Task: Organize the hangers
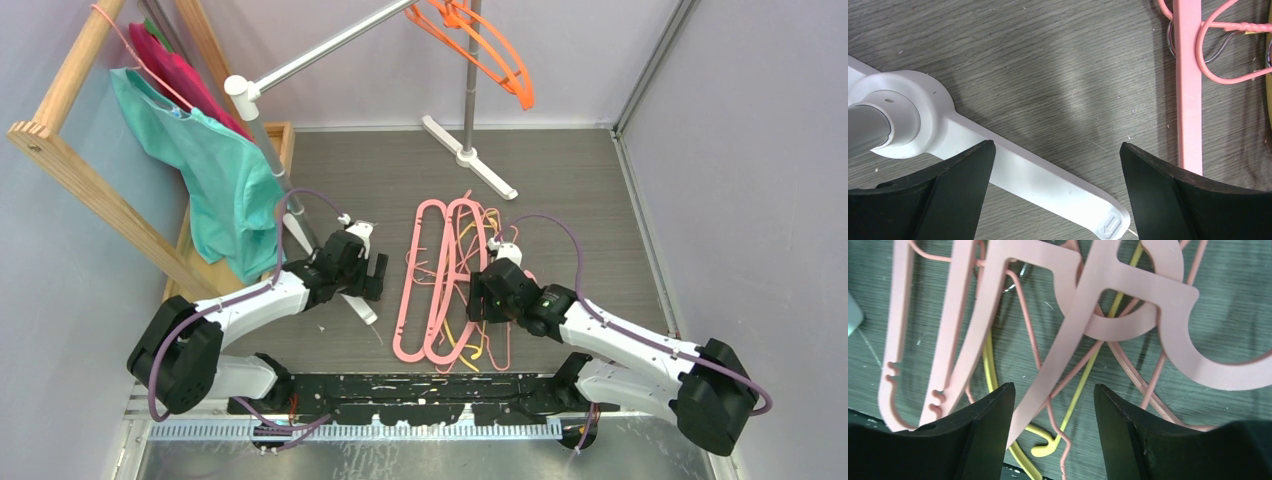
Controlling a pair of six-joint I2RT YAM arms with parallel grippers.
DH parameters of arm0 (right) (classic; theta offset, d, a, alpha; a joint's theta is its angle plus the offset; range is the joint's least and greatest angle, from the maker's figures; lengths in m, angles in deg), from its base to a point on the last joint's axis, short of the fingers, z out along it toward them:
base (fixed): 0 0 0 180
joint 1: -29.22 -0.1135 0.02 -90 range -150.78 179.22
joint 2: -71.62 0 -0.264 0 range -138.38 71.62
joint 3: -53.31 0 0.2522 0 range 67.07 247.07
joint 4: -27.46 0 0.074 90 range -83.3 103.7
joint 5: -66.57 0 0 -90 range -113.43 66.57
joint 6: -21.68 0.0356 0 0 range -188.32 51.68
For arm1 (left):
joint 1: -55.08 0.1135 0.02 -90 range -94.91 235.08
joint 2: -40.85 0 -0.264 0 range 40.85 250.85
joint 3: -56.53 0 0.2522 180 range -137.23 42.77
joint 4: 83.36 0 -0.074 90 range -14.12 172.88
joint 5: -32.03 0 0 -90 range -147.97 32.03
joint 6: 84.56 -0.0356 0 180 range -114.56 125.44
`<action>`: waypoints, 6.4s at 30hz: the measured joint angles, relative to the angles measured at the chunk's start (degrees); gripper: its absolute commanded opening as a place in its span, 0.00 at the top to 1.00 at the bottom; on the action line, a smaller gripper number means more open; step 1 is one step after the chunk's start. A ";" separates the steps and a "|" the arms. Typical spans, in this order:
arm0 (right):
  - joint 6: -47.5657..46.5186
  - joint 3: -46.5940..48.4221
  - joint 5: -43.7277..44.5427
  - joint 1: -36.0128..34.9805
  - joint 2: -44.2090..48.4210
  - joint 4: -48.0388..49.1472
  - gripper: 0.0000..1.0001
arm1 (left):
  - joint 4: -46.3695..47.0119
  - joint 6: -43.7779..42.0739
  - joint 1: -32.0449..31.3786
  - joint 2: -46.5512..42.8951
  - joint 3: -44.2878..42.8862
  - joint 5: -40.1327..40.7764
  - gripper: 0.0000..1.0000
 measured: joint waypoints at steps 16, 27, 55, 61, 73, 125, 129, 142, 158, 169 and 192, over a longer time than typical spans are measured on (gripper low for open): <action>2.43 -5.49 2.36 0.00 -3.32 9.46 0.67 | -0.33 1.11 0.00 -1.27 0.00 0.07 0.02; 2.78 -5.70 5.77 -0.35 4.26 5.33 0.97 | -2.05 1.64 0.00 -5.53 -0.07 0.07 0.02; -17.59 42.66 32.54 -16.81 -14.84 -10.56 0.99 | -2.43 2.62 0.00 -7.76 0.72 -0.63 0.02; -29.05 50.21 41.35 -16.74 -20.09 -5.81 0.99 | -2.27 2.80 0.00 -7.69 1.27 -1.55 0.02; -53.66 68.52 44.59 -16.17 -34.91 11.72 0.99 | -1.05 3.04 0.00 -7.54 1.27 -2.64 0.02; -80.61 96.89 34.07 -0.85 -61.88 26.97 0.55 | 0.98 2.71 0.00 -3.91 0.59 -3.93 0.02; -80.41 98.55 34.01 -0.02 -64.37 26.99 0.54 | 0.87 2.54 0.00 -4.11 -0.15 -3.91 0.02; -65.99 98.60 33.16 10.27 -65.51 25.33 0.54 | 0.90 2.51 0.00 -4.13 -0.31 -3.85 0.02; -55.01 93.42 26.29 16.81 -61.13 21.44 0.33 | 0.98 2.49 0.00 -2.03 -0.37 -3.82 0.02; -53.09 81.33 24.52 16.70 -50.38 21.44 0.09 | 1.14 2.49 0.00 1.05 -1.22 -3.87 0.02; -49.31 53.48 16.39 -4.13 -13.62 21.51 0.13 | 1.07 2.54 0.00 1.64 -1.36 -2.86 0.02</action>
